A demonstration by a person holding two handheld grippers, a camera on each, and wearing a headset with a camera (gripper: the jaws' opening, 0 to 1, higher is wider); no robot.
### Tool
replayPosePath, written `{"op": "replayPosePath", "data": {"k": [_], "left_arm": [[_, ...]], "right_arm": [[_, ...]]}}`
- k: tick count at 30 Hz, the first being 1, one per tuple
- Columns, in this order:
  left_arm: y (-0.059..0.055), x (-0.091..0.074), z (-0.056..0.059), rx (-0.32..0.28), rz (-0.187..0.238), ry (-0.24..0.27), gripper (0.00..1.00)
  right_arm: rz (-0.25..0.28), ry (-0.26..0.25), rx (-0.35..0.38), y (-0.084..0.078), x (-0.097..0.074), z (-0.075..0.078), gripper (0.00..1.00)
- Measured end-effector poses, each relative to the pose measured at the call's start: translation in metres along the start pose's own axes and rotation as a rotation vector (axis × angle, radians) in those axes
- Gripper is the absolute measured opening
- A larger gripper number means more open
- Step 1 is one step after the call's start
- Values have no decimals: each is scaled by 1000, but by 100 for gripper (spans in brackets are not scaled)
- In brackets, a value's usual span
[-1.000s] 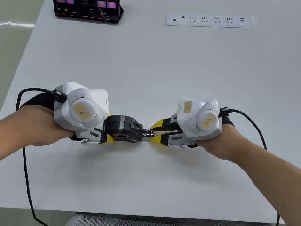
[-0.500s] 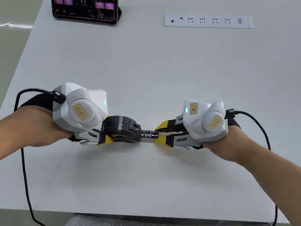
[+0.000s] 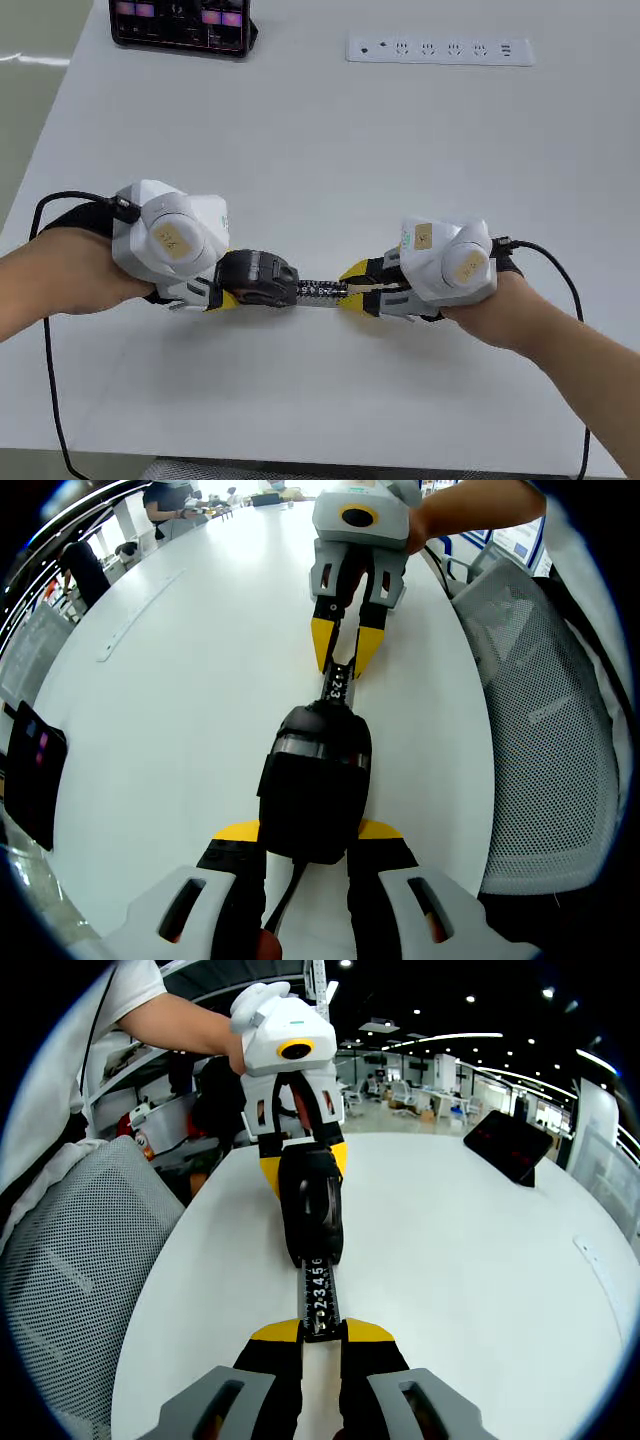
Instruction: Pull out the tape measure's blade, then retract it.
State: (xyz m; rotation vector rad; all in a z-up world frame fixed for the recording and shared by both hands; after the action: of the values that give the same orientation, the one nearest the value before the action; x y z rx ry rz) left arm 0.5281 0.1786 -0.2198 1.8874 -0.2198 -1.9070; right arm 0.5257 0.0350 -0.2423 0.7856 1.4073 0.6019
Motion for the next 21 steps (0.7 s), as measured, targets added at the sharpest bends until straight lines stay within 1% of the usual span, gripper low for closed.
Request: {"op": "replayPosePath", "data": {"k": [10, 21], "left_arm": [[0, 0, -1, 1, 0, -1, 26], [0, -1, 0, 0, -5, -3, 26]], "right_arm": [[-9, -1, -4, -4, -5, 1, 10], [-18, -8, -5, -10, -15, 2, 10]]}}
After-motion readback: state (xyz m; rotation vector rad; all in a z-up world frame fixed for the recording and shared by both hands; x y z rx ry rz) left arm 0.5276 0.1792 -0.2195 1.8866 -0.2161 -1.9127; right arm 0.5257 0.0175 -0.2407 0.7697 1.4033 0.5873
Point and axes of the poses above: the centre of the closed fingertips' face, and the gripper's own axes: x roughly forward along the fingers, z roughly to its right, y roughly out of its top, the point moved 3 cm from there along -x, roughly backward along the fingers, and after that the axes turned 5 degrees about -y, right-handed, at the moved point
